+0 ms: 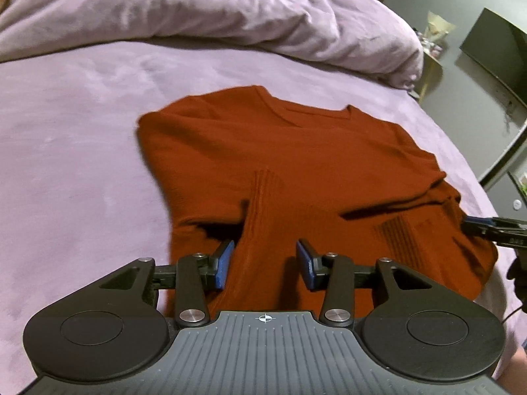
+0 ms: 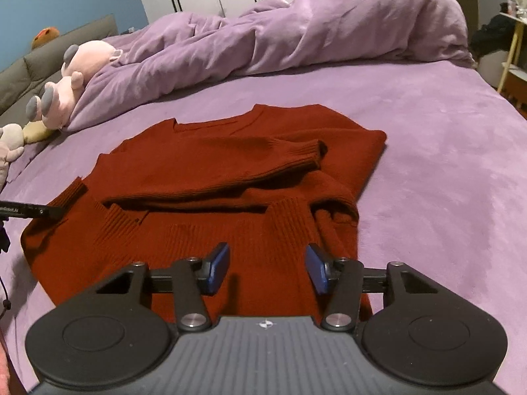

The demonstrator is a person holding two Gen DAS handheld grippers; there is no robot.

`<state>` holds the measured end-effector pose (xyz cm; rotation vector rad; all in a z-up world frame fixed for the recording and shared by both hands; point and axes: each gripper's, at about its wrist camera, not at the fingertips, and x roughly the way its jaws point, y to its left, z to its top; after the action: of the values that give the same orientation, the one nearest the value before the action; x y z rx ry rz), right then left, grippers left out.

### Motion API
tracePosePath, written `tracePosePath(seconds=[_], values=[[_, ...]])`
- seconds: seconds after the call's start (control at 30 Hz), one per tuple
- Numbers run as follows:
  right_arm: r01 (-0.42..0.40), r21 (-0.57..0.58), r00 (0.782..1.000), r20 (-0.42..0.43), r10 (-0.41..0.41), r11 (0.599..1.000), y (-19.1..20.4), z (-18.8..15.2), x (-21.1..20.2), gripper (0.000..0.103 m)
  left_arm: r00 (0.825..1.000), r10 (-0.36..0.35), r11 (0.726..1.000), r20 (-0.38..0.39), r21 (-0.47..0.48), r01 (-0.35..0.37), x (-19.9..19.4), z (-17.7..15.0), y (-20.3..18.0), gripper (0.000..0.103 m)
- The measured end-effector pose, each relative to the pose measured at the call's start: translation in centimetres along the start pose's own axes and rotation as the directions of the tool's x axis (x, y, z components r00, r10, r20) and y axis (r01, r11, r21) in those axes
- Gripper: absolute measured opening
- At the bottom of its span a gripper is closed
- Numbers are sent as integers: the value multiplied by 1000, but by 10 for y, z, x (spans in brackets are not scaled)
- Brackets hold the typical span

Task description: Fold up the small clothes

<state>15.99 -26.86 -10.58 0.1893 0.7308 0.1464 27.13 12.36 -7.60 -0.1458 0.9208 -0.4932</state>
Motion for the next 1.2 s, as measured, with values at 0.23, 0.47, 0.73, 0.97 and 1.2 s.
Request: tracePosePath(seconds=[0.23,0.47,0.73,0.97,1.2], values=[[17,-12,1000,-19,-18,1000,-4,9,13,46,999,-32,999,-21,14,32,15,5,-8,44],[41,-70,998,-43,-44,997,-5,13,17,40,999,-18,1000,-37,25,19,21,9,-9,41],[35,-136,996,-82,-47,990,-6,15,14,41,998,-36,999,-43,38,37,21,7,-9,45],[5,-19,997,-78,-7,1000,-22,13,19,42,999,-23,999,-45,38,24,26,7,-11,44],[8,-100,997,-81,-16,995,0,16,35,13,998,39,994,-47,106,-34,30,10,-25,21]])
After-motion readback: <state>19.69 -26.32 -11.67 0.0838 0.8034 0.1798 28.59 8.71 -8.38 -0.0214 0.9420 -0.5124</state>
